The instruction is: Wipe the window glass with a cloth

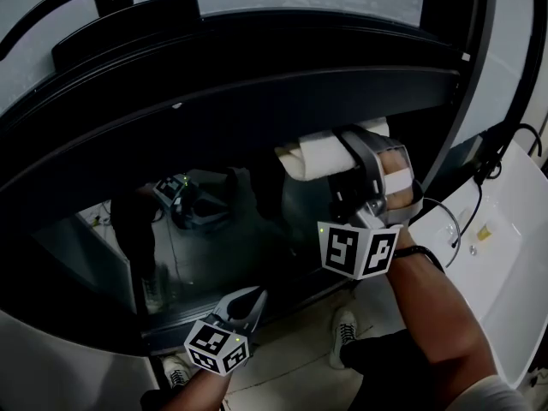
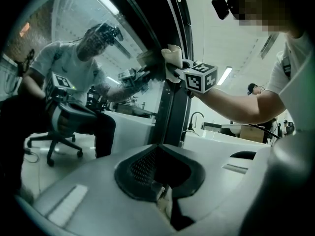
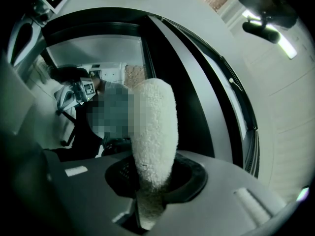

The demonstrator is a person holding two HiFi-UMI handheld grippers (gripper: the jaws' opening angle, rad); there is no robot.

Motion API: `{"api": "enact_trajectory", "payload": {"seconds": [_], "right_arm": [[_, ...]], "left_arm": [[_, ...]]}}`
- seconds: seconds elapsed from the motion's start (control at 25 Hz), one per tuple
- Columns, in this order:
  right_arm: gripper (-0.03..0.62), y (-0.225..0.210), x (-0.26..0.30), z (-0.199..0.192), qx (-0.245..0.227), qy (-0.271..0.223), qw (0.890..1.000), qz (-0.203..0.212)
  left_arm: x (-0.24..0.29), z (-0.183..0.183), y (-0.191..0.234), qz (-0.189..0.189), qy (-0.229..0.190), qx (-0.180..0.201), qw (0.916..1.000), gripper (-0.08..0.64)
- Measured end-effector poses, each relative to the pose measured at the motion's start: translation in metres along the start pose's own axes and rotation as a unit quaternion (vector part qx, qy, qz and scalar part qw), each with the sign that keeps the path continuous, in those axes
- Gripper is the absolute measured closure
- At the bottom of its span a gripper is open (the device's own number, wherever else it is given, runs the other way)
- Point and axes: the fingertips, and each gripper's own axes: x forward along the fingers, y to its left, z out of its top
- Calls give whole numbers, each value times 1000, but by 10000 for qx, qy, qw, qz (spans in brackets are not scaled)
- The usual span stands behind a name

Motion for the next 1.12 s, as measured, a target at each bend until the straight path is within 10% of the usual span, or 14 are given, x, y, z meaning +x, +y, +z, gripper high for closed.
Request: {"api": "enact_trajectory", "payload": {"seconds": [1.12], "right_arm": [[512,45,-16,-18,305,56,9991,274]], "left_arm": [[4,-17,16,96,315,-59,9994,545]]}}
